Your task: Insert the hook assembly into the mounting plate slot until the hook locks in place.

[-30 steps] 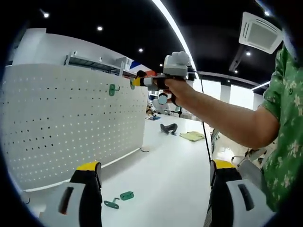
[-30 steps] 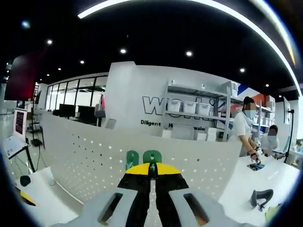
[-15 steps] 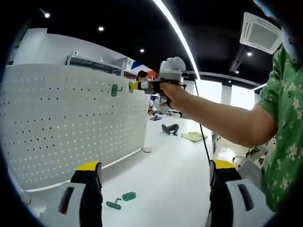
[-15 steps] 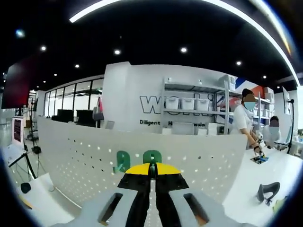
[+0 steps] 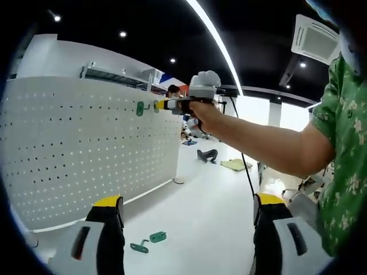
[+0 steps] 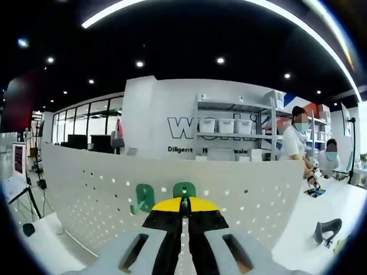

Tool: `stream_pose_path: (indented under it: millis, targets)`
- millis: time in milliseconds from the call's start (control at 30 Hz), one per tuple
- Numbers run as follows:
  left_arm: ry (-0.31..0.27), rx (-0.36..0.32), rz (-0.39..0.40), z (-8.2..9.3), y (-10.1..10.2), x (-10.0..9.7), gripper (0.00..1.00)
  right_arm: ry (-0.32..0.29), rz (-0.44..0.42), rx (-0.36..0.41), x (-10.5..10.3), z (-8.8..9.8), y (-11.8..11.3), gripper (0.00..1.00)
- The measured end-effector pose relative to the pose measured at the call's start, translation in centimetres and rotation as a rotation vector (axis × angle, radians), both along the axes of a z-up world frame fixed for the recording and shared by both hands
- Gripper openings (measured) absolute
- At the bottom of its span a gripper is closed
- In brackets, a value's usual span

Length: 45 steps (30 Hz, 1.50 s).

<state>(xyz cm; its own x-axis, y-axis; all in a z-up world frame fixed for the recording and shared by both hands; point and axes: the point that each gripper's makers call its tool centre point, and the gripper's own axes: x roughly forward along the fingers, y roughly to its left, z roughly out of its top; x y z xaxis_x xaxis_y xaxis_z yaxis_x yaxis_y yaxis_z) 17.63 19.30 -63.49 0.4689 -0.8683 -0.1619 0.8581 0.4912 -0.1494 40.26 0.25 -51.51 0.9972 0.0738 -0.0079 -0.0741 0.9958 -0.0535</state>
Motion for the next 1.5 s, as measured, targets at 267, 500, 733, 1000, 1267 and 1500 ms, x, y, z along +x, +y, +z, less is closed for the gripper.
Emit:
stream_pose_path:
  millis: [267,500,733,1000,1267,1500]
  targets:
    - [0.001,0.003,0.000,-0.03,0.11,0.11,0.95,-0.014,-0.008,0.016,0.36,-0.12,-0.09,0.01]
    - [0.004,0.007,-0.001,-0.16,0.13,0.08,0.95,-0.040,-0.019,0.019,0.57,-0.45,-0.22,0.01]
    - [0.009,0.009,0.002,-0.29,0.34,0.24,0.94,-0.090,-0.022,0.023,0.55,-0.33,-0.20,0.01]
    - [0.010,0.009,0.002,-0.32,0.43,0.36,0.94,-0.135,-0.015,0.017,0.55,-0.07,-0.05,0.01]
    - [0.013,0.008,0.004,-0.36,0.53,0.49,0.94,-0.147,-0.016,0.018,0.68,0.05,-0.10,0.01]
    - [0.014,0.009,0.002,-0.44,0.49,0.48,0.93,-0.145,-0.017,0.016,0.71,-0.10,-0.21,0.01]
